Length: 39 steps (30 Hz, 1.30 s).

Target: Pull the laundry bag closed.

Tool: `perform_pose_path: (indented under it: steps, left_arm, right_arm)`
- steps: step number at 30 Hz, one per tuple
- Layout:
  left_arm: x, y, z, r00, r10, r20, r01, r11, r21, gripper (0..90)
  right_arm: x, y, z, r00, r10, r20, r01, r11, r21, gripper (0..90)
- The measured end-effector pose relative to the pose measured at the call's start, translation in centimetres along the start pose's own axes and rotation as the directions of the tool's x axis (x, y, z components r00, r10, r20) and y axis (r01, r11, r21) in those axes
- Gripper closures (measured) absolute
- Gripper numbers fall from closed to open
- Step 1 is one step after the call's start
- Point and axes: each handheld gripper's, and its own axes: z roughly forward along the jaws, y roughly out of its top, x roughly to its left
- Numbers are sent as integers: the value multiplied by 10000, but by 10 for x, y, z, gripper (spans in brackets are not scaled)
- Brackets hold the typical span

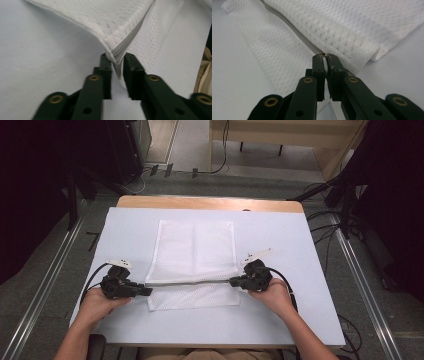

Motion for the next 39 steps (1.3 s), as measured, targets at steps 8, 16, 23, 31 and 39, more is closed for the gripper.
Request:
perform_pose_path:
  steps: [8,16,23,31,39]
  left_arm:
    - [1,1,-4,9996,-79,-259,62,9980,-632,506]
    - [2,3,-11,9961,-333,-819,237,9930,-1159,418]
    - [4,4,-18,9898,-459,-1345,253,9882,-1511,385]
    - [11,1,-26,9807,-788,-1792,445,9813,-1875,371]
    - [18,-1,-33,9634,-1110,-2441,563,9738,-2204,350]
  right_arm:
    - [-1,1,-5,10000,82,53,-79,9986,-526,692]
    - [-4,-1,-17,9984,-96,549,167,9912,-1312,510]
    - [-14,-8,-32,9941,14,1088,189,9826,-1848,421]
    - [-28,-20,-51,9819,440,1840,-12,9740,-2265,360]
    - [-46,-39,-64,9588,742,2741,-16,9666,-2564,283]
